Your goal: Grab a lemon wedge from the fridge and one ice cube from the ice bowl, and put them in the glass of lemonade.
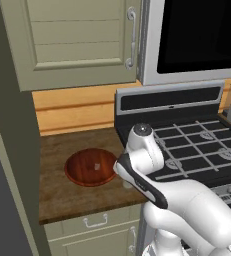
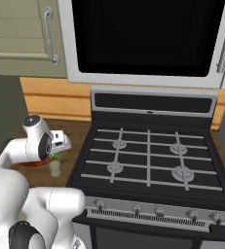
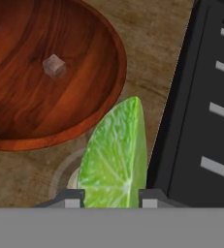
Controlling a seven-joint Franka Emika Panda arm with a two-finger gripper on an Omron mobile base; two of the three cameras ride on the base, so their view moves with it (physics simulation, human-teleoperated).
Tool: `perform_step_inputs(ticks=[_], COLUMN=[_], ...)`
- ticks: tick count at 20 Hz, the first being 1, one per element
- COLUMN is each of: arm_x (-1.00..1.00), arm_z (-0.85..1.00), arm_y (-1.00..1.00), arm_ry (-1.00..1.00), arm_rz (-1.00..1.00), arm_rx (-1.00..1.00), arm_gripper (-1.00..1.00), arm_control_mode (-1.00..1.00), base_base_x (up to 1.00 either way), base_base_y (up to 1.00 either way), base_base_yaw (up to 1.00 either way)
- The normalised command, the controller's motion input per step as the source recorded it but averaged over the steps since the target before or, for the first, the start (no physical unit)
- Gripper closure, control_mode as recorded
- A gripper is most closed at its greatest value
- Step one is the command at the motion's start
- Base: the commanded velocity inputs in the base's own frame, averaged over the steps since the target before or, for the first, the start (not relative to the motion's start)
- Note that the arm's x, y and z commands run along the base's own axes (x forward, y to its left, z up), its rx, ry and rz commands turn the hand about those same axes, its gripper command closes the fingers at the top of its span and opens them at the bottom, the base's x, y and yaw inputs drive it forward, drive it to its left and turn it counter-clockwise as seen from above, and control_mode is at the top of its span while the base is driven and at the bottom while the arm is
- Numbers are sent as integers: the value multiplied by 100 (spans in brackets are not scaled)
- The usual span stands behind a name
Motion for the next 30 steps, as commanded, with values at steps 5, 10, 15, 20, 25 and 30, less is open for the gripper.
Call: perform_step_inputs(ticks=[5, 10, 15, 20, 25, 30], arm_x=[0, 0, 0, 0, -2, -17], arm_z=[0, 0, 0, 0, 12, 28], arm_y=[0, 0, 0, 0, -1, -19], arm_ry=[0, 0, 0, 0, -1, -8], arm_rz=[0, 0, 0, 0, 0, 0], arm_rx=[0, 0, 0, 0, 1, 9], arm_gripper=[100, -100, -100, -100, -100, -100], arm_control_mode=[-100, -100, -100, -100, -100, -100], base_base_x=[0, 0, 0, 0, 0, 0], base_base_y=[0, 0, 0, 0, 0, 0], base_base_yaw=[0, 0, 0, 0, 0, 0])
